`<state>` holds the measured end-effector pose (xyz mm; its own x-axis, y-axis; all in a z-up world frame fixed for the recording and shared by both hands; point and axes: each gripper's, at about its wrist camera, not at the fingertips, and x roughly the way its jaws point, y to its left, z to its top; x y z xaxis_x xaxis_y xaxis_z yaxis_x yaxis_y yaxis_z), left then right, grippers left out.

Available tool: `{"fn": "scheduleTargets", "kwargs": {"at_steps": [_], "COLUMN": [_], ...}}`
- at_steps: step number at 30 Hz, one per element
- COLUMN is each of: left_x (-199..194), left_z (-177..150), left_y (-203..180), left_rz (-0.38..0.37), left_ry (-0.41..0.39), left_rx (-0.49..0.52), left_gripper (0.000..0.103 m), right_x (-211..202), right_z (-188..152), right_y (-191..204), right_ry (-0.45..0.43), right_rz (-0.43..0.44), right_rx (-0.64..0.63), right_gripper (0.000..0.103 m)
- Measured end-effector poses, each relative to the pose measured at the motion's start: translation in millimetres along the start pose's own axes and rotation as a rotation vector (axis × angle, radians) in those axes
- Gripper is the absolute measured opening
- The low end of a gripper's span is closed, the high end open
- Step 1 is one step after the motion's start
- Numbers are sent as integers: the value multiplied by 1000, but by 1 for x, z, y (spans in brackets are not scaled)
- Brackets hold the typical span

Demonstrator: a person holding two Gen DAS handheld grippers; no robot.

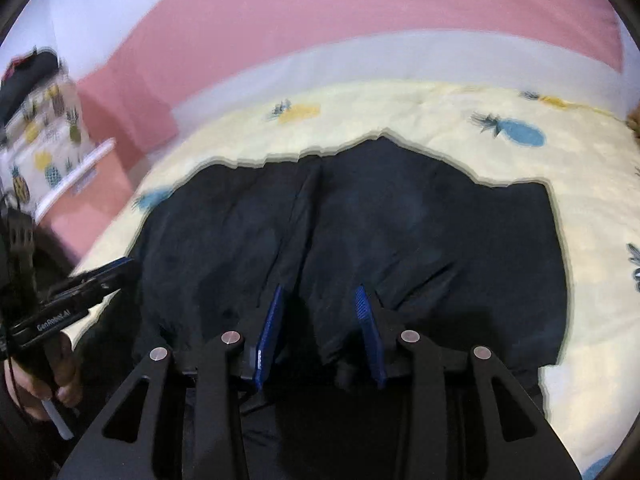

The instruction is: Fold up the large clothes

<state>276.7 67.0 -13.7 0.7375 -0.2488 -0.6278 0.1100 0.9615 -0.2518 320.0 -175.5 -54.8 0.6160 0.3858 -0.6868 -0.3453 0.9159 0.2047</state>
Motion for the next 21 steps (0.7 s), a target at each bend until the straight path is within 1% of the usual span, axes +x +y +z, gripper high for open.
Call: {"fn": "scheduleTargets", "kwargs": {"at_steps": [2, 3, 5, 7, 10, 13, 16, 18, 19, 21], "left_x": [26, 35, 43, 44, 47, 47, 37, 27, 19, 3], "left_z": [-14, -22, -34, -36, -41, -40, -33, -25, -22, -10], "left_y": [1, 5, 11, 12, 10, 7, -2, -5, -8, -14], "left_rz": [2, 5, 8, 8, 22, 32, 63, 63, 55, 43], "left_ry": [94, 115, 116, 114, 109, 113, 123, 123, 115, 73], "left_rx": [1, -2, 15, 3, 5, 9, 18, 27, 36, 53], "left_gripper": [43, 43, 44, 43, 43, 43, 43, 43, 43, 43], "right_x": [21, 27, 33, 39, 41, 39, 18, -4, -18, -28], "right_z": [-9, -15, -22, -24, -29, -28, -19, -11, -3, 9], "right_y": [-1, -3, 0, 0, -5, 1, 6, 6, 5, 1], "right_ry": [35, 37, 45, 49, 43, 42, 46, 3, -36, -81], "right_rz": [-13, -19, -37, -49, -39, -63, -63, -24, -24, -38], "right_rx": [-11, -29, -54, -62, -43, -63, -56, -39, -46, -53], "right_gripper": [39, 38, 37, 37, 37, 37, 37, 38, 38, 38]}}
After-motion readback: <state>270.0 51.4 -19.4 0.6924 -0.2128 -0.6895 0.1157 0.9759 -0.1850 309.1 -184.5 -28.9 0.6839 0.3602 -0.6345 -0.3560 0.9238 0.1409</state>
